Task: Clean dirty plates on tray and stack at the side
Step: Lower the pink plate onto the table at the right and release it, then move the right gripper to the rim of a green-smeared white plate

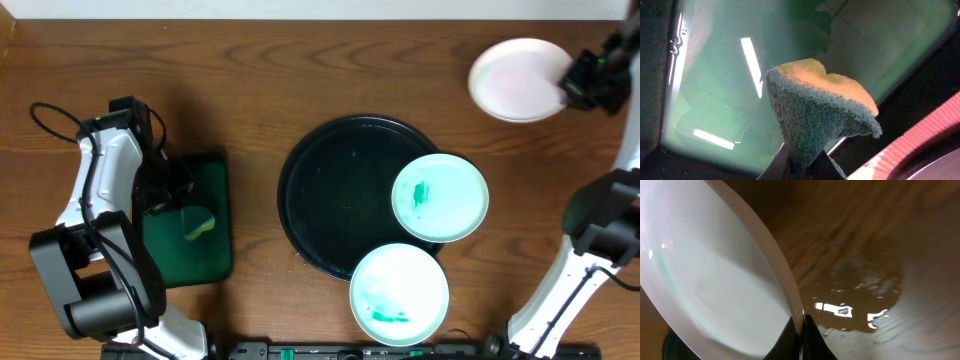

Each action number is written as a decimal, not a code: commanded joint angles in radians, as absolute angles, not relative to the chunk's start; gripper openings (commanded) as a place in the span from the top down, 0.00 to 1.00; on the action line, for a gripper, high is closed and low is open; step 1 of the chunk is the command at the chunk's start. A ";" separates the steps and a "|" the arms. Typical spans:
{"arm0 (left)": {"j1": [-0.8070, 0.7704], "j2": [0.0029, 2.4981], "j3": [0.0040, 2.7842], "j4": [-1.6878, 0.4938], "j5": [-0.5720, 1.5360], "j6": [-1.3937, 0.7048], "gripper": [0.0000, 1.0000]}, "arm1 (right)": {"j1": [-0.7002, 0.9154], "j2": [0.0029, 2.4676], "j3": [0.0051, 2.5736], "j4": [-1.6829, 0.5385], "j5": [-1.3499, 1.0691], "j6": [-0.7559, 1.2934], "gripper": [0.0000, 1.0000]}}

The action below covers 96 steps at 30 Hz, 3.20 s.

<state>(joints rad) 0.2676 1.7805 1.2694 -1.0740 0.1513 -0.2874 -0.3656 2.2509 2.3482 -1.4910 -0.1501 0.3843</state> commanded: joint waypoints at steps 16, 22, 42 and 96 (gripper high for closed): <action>0.272 1.794 1.263 -1.092 0.150 -0.274 0.92 | -0.574 2.218 1.893 -1.223 -0.165 0.394 0.99; 0.272 1.794 1.263 -1.095 0.150 -0.274 0.93 | -0.601 2.218 1.835 -1.182 -0.131 0.366 0.96; 0.272 1.794 1.263 -1.105 0.150 -0.274 0.92 | -0.561 2.144 2.082 -1.356 -0.274 0.186 0.37; 0.272 1.794 1.263 -1.084 0.150 -0.259 0.93 | 0.224 1.298 0.756 -1.103 -0.473 0.169 0.34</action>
<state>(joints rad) 0.2676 1.7805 1.2690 -1.0771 0.1513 -0.2798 0.2081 1.3075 0.8082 -1.1282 -0.4156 0.1516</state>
